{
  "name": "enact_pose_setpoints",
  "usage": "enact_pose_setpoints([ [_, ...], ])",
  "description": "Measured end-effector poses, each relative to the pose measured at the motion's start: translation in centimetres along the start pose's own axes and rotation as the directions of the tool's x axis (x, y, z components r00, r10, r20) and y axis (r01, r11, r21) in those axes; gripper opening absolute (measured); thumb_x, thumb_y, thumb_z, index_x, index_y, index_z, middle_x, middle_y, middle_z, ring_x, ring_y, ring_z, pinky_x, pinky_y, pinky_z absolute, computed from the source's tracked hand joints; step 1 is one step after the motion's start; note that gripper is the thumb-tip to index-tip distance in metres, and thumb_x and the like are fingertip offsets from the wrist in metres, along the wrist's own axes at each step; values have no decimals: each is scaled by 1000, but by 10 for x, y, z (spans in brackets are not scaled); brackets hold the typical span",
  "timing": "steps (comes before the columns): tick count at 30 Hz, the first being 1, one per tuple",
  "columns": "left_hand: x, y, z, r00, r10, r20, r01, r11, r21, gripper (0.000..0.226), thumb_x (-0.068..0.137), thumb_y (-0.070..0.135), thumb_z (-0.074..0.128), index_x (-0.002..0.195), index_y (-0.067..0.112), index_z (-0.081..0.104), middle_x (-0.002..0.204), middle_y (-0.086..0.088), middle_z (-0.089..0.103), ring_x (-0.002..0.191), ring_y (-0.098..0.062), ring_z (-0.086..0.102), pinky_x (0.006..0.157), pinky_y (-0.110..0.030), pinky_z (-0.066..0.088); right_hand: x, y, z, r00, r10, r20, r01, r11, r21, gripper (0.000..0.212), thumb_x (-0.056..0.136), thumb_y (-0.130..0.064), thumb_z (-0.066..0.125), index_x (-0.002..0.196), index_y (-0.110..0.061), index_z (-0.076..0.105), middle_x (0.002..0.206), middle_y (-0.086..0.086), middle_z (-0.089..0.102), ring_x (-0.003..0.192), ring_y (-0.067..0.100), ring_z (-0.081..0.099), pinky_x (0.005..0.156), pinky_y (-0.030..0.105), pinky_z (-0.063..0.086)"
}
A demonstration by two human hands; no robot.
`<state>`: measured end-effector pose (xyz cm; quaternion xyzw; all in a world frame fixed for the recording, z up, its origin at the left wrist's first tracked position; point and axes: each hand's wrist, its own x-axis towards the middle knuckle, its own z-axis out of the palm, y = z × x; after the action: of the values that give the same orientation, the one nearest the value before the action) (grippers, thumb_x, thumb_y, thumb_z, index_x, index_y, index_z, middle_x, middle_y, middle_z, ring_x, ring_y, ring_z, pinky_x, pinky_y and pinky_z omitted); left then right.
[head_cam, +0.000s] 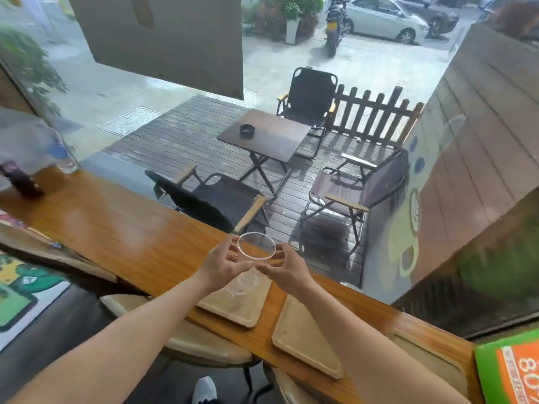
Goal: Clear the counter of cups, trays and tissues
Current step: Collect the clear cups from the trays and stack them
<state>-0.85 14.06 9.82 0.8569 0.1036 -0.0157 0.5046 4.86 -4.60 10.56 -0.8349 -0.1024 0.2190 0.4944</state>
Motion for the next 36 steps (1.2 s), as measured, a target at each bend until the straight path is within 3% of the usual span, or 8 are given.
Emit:
enact_pose_setpoints([
  [4,-4,-12,-15,1000,-25,-18,25,999,-30,58,72,52,71,120,33,45,104,20,57,92,-2,62,66,-13,47,7,-11,19,1000,-8,25,8,1000,-20,51,75,-31,83,114,-25,52,107,-7,62,91,10,66,80,32,59],
  [9,-5,-29,-17,999,-50,-2,50,998,29,58,79,33,79,124,25,44,105,15,58,102,-10,62,82,-25,52,11,-13,32,999,15,45,-12,998,-66,55,77,-23,82,122,-20,51,112,-2,63,98,13,64,82,29,57],
  [13,0,-40,-16,997,-66,35,64,996,66,64,79,33,79,129,24,40,119,5,57,108,-14,61,86,-25,49,17,-12,40,997,51,49,-47,995,-87,60,78,-17,81,128,-16,49,119,1,62,105,17,62,84,29,56],
  [18,12,-50,-15,992,-83,96,77,995,60,77,80,37,77,140,28,30,138,-3,51,117,-17,58,96,-36,50,26,-6,48,996,89,27,-85,991,-100,61,77,-16,81,129,-16,48,121,1,62,108,18,62,86,32,57],
  [21,20,-60,-13,986,-74,148,71,997,28,78,81,39,75,142,35,25,142,-6,49,114,-15,59,89,-27,50,32,0,50,993,119,26,-116,987,-111,59,75,-21,81,126,-19,50,118,-2,61,108,17,61,85,31,56],
  [27,37,-82,-12,977,-63,203,45,995,93,76,78,46,75,139,33,32,136,1,52,118,-13,54,94,-31,46,40,14,61,989,150,-18,-151,973,-173,59,75,-30,81,126,-21,54,119,-5,61,104,12,55,77,22,44],
  [32,48,-99,-13,959,-55,277,28,995,97,72,74,42,78,131,36,35,131,7,54,119,-13,55,95,-34,49,43,25,74,980,197,-39,-200,970,-140,50,74,-26,78,120,-26,60,117,-6,63,108,15,58,90,35,53],
  [36,53,-109,-13,935,-79,345,63,996,58,72,72,37,80,128,37,34,126,9,56,116,-12,58,96,-37,52,41,31,85,978,207,-36,-209,976,-63,48,73,-21,78,113,-42,59,101,-24,60,100,7,59,80,20,47],
])
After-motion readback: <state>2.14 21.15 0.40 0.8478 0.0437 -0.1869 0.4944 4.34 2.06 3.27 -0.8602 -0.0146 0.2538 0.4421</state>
